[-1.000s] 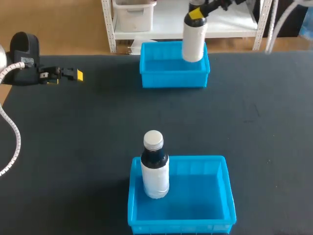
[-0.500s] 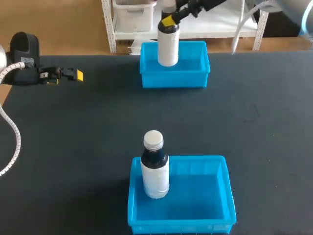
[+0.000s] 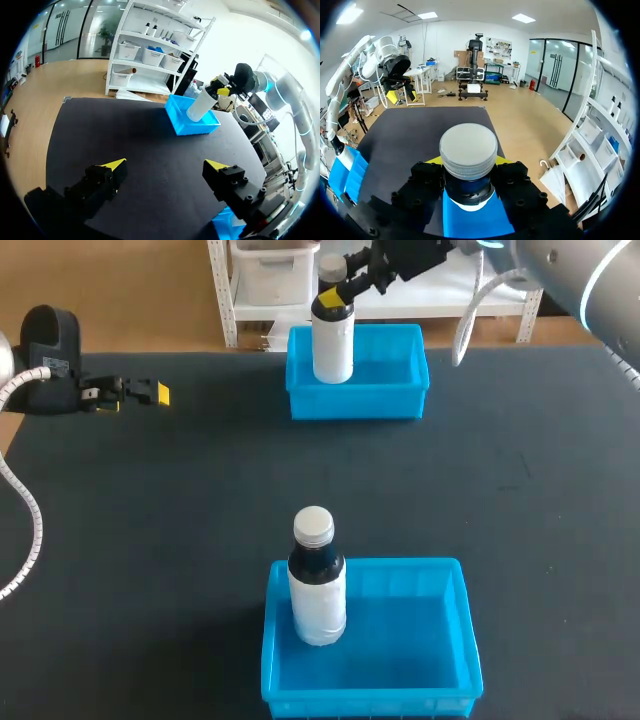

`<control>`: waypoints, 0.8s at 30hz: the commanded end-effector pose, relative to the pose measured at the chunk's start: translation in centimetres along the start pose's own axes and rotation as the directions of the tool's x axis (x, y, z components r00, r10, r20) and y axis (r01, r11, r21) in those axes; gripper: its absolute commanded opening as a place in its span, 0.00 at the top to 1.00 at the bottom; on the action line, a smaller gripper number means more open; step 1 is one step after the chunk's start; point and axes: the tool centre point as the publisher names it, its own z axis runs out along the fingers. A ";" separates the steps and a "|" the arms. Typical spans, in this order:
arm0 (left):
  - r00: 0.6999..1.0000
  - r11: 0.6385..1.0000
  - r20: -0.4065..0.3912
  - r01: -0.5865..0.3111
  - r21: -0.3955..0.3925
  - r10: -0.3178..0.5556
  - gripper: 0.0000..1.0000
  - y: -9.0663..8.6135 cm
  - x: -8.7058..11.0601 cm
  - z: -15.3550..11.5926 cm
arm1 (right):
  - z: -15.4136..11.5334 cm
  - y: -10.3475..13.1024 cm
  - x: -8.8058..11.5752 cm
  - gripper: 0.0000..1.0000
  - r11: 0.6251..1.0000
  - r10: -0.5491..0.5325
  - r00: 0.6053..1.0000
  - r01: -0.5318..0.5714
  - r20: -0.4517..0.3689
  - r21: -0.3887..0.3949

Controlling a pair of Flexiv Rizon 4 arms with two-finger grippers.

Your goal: Pick up the bottle, and place it in the far bin if it is heavy, or in the near bin if it is light.

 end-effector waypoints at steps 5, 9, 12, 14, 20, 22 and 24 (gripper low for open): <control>1.000 1.000 0.000 0.000 0.000 0.000 0.00 0.0 0.0 0.0 | 1.7 -1.5 0.3 1.00 0.976 0.001 1.000 0.002 0.012 -0.217; 1.000 1.000 0.000 0.000 0.000 0.000 0.00 0.0 0.0 0.0 | 2.3 -1.7 0.8 1.00 0.975 0.003 1.000 0.002 0.019 -0.222; 1.000 1.000 0.000 0.000 0.000 0.000 0.00 0.0 0.0 0.0 | 2.6 -1.9 1.3 1.00 0.974 0.014 1.000 -0.009 0.019 -0.226; 1.000 1.000 0.000 0.000 0.000 0.000 0.00 0.0 0.0 0.0 | 2.8 -2.1 1.6 1.00 0.974 0.018 1.000 -0.014 0.018 -0.227; 1.000 1.000 0.000 0.000 0.000 0.000 0.00 0.0 0.0 0.0 | 3.3 -2.5 2.5 1.00 0.972 0.037 0.999 -0.033 0.014 -0.232; 1.000 1.000 0.000 0.000 0.000 0.000 0.00 0.0 0.0 0.0 | 3.5 -2.6 2.6 1.00 0.971 0.044 0.999 -0.039 0.015 -0.234; 1.000 1.000 0.000 0.000 0.000 0.000 0.00 0.0 0.0 0.0 | 3.6 -2.6 2.7 1.00 0.971 0.046 0.999 -0.041 0.016 -0.236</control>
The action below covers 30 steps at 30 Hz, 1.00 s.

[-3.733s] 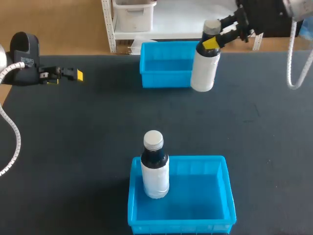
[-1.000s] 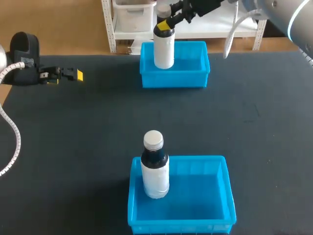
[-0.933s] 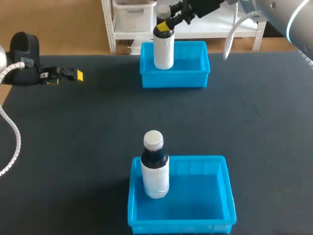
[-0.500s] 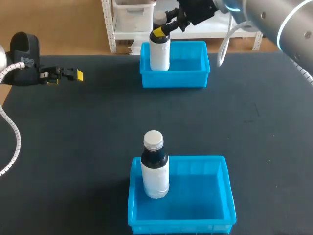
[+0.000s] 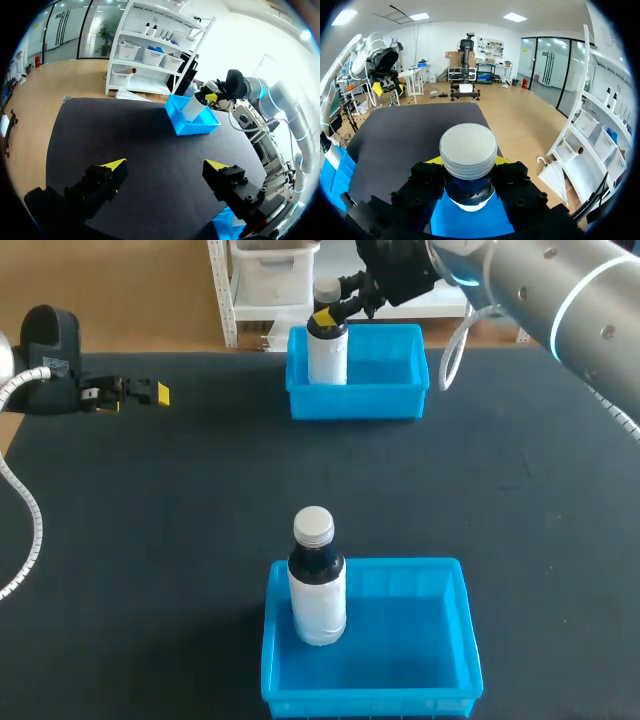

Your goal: Pick up the bottle, and place it in the far bin if it is heavy, or in the near bin if it is light.

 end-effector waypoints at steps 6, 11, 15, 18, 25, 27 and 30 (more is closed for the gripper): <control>1.000 1.000 0.000 0.000 0.000 0.000 0.00 0.0 0.0 0.0 | 1.0 -1.2 0.1 1.00 0.953 0.012 1.000 -0.014 -0.008 -0.302; 1.000 1.000 0.000 0.000 0.000 0.000 0.00 0.0 0.0 0.0 | 1.1 -1.2 0.3 0.84 0.952 0.020 1.000 -0.023 -0.013 -0.307; 1.000 1.000 0.000 0.000 0.000 0.000 0.00 0.0 0.0 0.0 | 1.2 -1.3 0.6 0.69 0.950 0.026 1.000 -0.030 -0.015 -0.311; 1.000 1.000 0.000 0.000 0.000 0.000 0.00 0.0 0.0 0.0 | 1.2 -1.4 0.7 0.60 0.949 0.033 0.999 -0.037 -0.018 -0.312; 1.000 1.000 0.000 0.000 0.000 0.000 0.00 0.0 0.0 0.0 | 0.6 -1.8 0.9 0.00 0.951 0.047 0.998 -0.057 -0.041 -0.305; 1.000 1.000 0.000 0.000 0.000 0.000 0.00 0.0 0.0 0.0 | 0.0 -1.9 1.0 0.00 0.954 0.055 0.997 -0.067 -0.050 -0.293; 1.000 1.000 0.000 0.000 0.000 0.000 0.00 0.0 0.0 0.0 | -1.3 -2.1 1.3 0.00 0.960 0.071 0.996 -0.085 -0.059 -0.268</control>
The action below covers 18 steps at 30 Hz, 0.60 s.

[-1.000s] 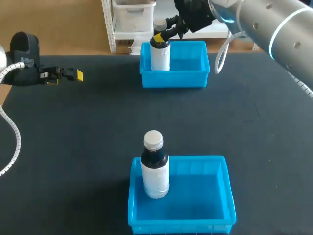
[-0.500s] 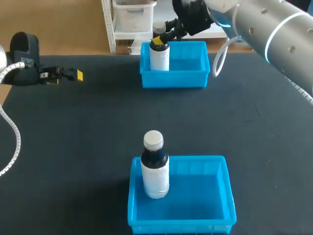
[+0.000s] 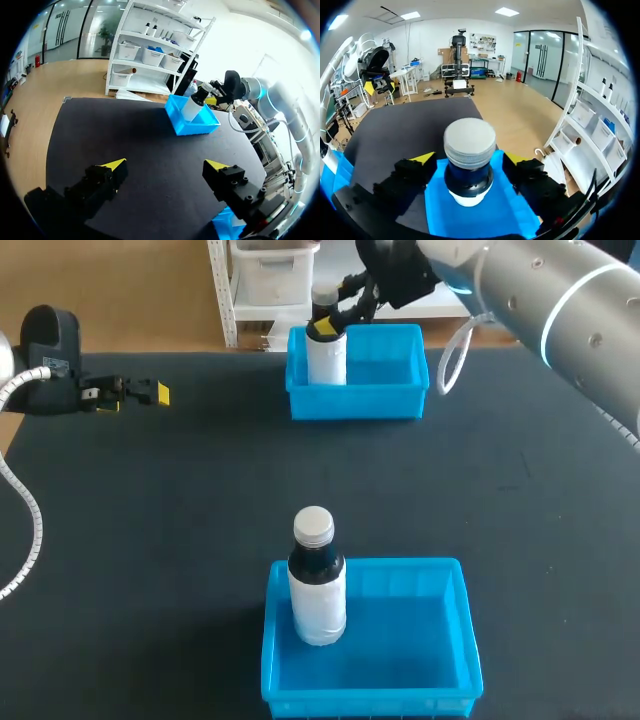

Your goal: Pick up the bottle, and place it in the far bin if it is heavy, or in the near bin if it is light.

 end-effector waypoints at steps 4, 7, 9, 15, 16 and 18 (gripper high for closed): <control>1.000 1.000 0.000 0.000 0.000 0.000 0.00 0.0 0.0 0.0 | -3.4 -1.2 0.7 0.00 0.961 0.035 0.999 -0.039 -0.019 -0.272; 1.000 1.000 0.000 0.000 0.000 0.000 0.00 0.0 0.0 0.0 | -5.4 -1.1 1.3 0.00 0.969 0.052 0.998 -0.055 -0.019 -0.240; 1.000 1.000 0.000 0.000 0.000 0.000 0.00 0.0 0.0 0.0 | -6.7 -0.9 1.6 0.00 0.973 0.059 0.998 -0.062 -0.019 -0.221; 1.000 1.000 0.000 0.000 0.000 0.000 0.00 0.0 0.0 0.0 | -10.0 0.1 2.5 0.00 0.981 0.078 0.997 -0.079 -0.013 -0.180; 1.000 1.000 0.000 0.000 0.000 0.000 0.00 0.0 0.0 0.0 | -10.5 0.3 2.6 0.00 0.981 0.083 0.997 -0.083 -0.011 -0.173; 1.000 1.000 0.000 0.000 0.000 0.000 0.00 0.0 0.0 0.0 | -11.4 0.7 2.9 0.00 0.983 0.095 0.995 -0.096 -0.009 -0.155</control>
